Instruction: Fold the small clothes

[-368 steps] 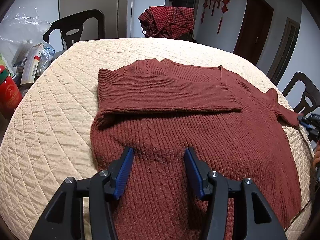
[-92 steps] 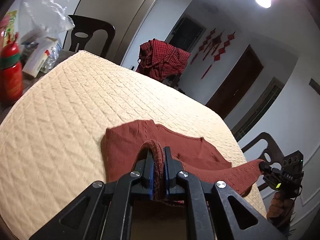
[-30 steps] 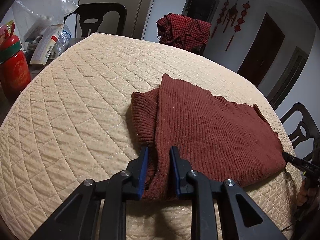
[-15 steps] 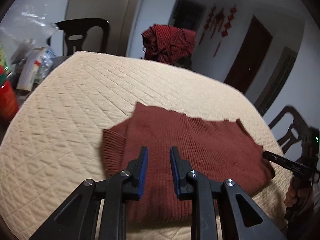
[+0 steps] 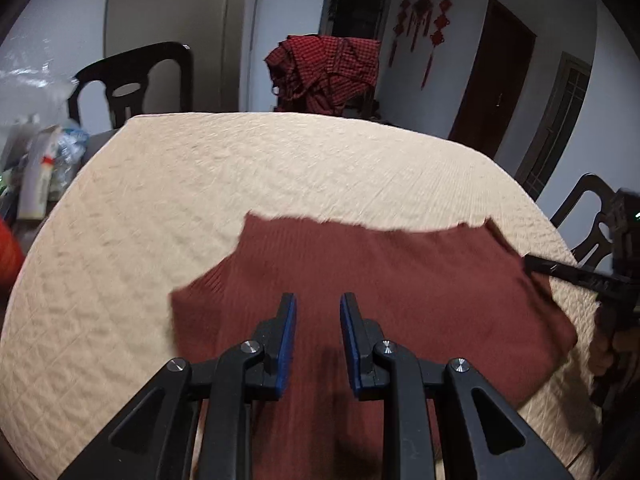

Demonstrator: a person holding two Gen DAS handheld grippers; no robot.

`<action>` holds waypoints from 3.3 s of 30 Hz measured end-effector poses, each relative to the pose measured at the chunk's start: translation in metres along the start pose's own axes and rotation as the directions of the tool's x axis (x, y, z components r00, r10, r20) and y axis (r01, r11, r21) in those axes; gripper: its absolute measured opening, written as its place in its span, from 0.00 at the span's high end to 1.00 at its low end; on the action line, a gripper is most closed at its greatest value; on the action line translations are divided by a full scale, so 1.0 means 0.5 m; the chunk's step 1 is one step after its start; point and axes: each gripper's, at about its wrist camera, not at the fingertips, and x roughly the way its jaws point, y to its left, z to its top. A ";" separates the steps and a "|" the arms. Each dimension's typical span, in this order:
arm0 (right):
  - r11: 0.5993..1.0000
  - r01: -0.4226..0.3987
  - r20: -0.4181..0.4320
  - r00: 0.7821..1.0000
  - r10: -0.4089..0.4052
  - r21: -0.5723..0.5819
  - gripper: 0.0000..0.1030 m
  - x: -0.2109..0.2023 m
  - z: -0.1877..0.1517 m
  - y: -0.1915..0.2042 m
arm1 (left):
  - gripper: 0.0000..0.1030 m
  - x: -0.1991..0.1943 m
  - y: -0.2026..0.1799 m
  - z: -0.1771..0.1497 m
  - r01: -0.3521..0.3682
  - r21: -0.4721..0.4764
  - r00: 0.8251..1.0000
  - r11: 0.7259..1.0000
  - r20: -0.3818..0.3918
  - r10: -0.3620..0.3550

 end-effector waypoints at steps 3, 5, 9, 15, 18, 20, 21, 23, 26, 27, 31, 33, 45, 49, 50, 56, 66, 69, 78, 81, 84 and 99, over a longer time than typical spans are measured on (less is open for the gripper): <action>0.999 0.014 -0.025 1.000 -0.013 0.047 0.88 0.026 0.016 -0.030 | 0.76 0.044 0.015 0.016 -0.018 -0.019 0.999 1.000 -0.046 0.017; 0.997 0.017 -0.016 1.000 -0.016 0.072 0.88 0.026 0.024 -0.049 | 0.76 0.063 0.034 0.006 -0.034 -0.034 0.997 0.999 -0.076 0.031; 0.996 -0.011 -0.002 1.000 0.011 0.091 0.88 0.020 0.028 -0.061 | 0.76 0.053 0.050 -0.011 0.000 -0.044 0.999 0.999 -0.042 -0.002; 0.996 0.000 0.023 1.000 -0.002 0.093 0.87 -0.009 0.023 -0.046 | 0.76 0.028 0.051 -0.016 0.004 -0.060 1.000 0.998 -0.022 -0.006; 0.998 -0.033 0.040 0.999 0.031 0.054 0.87 -0.050 -0.009 -0.020 | 0.76 -0.012 0.048 -0.027 -0.002 -0.041 1.000 0.999 0.010 0.003; 0.998 -0.047 0.042 0.998 0.045 0.034 0.87 -0.072 -0.037 -0.006 | 0.76 -0.039 0.050 -0.042 0.020 -0.052 1.000 0.998 0.015 -0.019; 0.998 -0.065 0.037 0.997 0.064 0.026 0.87 -0.087 -0.061 0.006 | 0.76 -0.051 0.049 -0.052 0.037 -0.062 0.999 0.997 0.013 -0.037; 0.996 -0.087 0.025 0.996 0.086 0.011 0.87 -0.096 -0.091 0.027 | 0.76 -0.070 0.035 -0.071 0.076 -0.071 0.997 0.995 0.002 -0.076; 0.994 -0.102 -0.001 0.995 0.102 -0.035 0.87 -0.093 -0.132 0.076 | 0.76 -0.080 -0.014 -0.098 0.112 -0.031 0.993 0.993 -0.018 -0.113; 0.992 -0.110 -0.010 0.994 0.110 -0.055 0.87 -0.087 -0.142 0.098 | 0.76 -0.079 -0.034 -0.102 0.125 -0.009 0.992 0.992 -0.023 -0.125; 0.984 -0.123 -0.029 0.992 0.120 -0.128 0.87 -0.063 -0.160 0.146 | 0.74 -0.068 -0.094 -0.111 0.172 0.041 0.985 0.984 -0.039 -0.171; 0.984 -0.103 -0.048 0.994 0.097 -0.147 0.87 -0.047 -0.169 0.147 | 0.67 -0.053 -0.116 -0.121 0.179 0.064 0.983 0.982 -0.062 -0.176; 0.997 -0.055 -0.003 0.998 0.055 -0.061 0.87 -0.081 -0.182 0.081 | 0.66 -0.040 -0.139 -0.135 0.108 0.093 0.992 0.990 -0.071 -0.102; 0.999 -0.044 0.020 0.999 0.044 0.006 0.87 -0.103 -0.183 0.031 | 0.66 -0.051 -0.108 -0.136 0.102 0.040 0.993 0.994 -0.061 -0.099; 0.999 -0.037 0.027 0.999 0.036 0.017 0.87 -0.110 -0.185 0.022 | 0.66 -0.063 -0.098 -0.135 0.083 0.036 0.996 0.996 -0.042 -0.082; 0.993 -0.036 0.064 0.998 0.029 0.109 0.87 -0.138 -0.197 -0.033 | 0.66 -0.095 0.000 -0.138 -0.004 -0.088 1.000 0.996 0.010 0.005; 0.990 -0.035 0.051 0.998 0.028 0.139 0.75 -0.159 -0.213 -0.033 | 0.66 -0.121 0.066 -0.178 -0.019 -0.182 1.000 0.983 -0.003 0.018; 0.979 -0.061 0.039 0.998 0.054 0.196 0.62 -0.171 -0.238 -0.045 | 0.66 -0.137 0.083 -0.196 -0.031 -0.215 0.999 0.976 -0.013 0.029; 0.943 -0.143 0.065 0.989 0.129 0.302 0.54 -0.158 -0.232 -0.058 | 0.53 -0.113 0.135 -0.197 0.035 -0.359 0.999 0.933 0.009 -0.034; 0.915 -0.181 0.079 0.983 0.163 0.361 0.54 -0.145 -0.222 -0.071 | 0.53 -0.099 0.140 -0.186 0.048 -0.393 0.999 0.918 0.021 -0.043; 0.892 -0.204 0.097 0.979 0.180 0.404 0.54 -0.140 -0.218 -0.081 | 0.52 -0.097 0.143 -0.181 0.062 -0.415 0.998 0.908 0.035 -0.052; 0.881 -0.168 0.123 0.984 0.126 0.443 0.89 -0.144 -0.211 -0.095 | 0.87 -0.096 0.145 -0.176 0.065 -0.421 0.998 0.905 0.042 -0.052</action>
